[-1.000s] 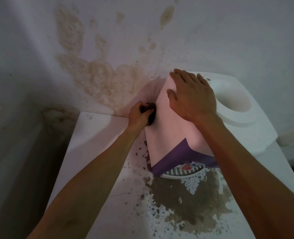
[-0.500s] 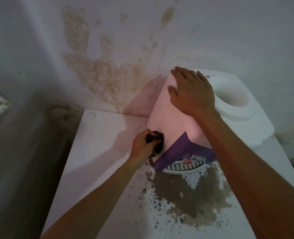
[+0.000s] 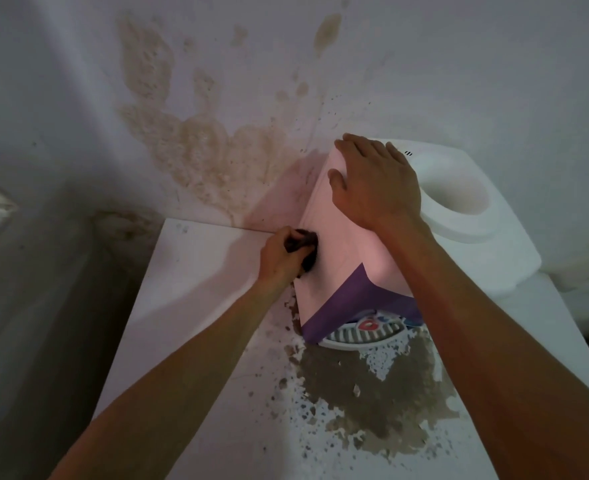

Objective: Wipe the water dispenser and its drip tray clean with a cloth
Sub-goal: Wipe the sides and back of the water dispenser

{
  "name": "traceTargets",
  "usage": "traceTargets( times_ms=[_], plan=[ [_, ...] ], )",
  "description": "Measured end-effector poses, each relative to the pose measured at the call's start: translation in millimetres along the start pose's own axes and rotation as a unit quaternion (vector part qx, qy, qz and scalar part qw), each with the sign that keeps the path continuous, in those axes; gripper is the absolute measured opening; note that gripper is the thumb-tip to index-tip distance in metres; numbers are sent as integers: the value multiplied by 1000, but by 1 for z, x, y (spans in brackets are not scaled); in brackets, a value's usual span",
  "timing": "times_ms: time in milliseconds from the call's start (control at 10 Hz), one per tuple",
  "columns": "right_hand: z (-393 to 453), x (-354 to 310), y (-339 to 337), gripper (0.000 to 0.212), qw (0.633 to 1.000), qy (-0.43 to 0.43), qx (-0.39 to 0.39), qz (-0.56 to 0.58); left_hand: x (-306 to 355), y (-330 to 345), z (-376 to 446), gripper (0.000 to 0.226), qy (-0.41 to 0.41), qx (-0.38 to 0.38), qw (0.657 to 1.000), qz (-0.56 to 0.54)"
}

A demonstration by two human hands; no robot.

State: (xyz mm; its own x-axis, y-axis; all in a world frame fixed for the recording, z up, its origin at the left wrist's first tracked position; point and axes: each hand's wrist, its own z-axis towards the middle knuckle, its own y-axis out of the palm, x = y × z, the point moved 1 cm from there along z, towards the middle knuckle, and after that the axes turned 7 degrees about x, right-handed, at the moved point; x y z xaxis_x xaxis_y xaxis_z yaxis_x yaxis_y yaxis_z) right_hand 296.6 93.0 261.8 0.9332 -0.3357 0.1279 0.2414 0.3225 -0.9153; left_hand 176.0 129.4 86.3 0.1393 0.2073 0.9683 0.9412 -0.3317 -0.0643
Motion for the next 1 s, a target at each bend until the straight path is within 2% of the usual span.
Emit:
traceTargets(
  times_ms=[100, 300, 400, 500, 700, 800, 900, 1000],
  plan=[
    [0, 0, 0, 55, 1000, 1, -4, -1, -3, -10, -35, 11, 16, -54, 998, -3],
    [-2, 0, -2, 54, 1000, -1, -7, -5, -1, -15, -76, 11, 59, -104, 992, 30],
    [-1, 0, -2, 54, 1000, -1, -6, -1, -9, -16, -85, 9, 39, -116, 992, 36],
    [-2, 0, -3, 53, 1000, -1, -3, 2, -15, -14, -84, 8, 21, -107, 993, 33],
    [-1, 0, -2, 53, 1000, 2, 2, 6, 10, 0, -27, 12, 14, 2, 1000, 21],
    [-1, 1, -2, 52, 1000, 1, 6, 9, 37, 8, 10, 14, -1, 36, 999, -26],
    [-2, 1, -1, 52, 1000, -3, 15, 6, 51, 11, 45, 13, -8, 61, 998, -32],
    [-1, 1, 0, 52, 1000, -6, 20, 6, 48, 12, 60, 14, -14, 53, 998, -13]
  ],
)
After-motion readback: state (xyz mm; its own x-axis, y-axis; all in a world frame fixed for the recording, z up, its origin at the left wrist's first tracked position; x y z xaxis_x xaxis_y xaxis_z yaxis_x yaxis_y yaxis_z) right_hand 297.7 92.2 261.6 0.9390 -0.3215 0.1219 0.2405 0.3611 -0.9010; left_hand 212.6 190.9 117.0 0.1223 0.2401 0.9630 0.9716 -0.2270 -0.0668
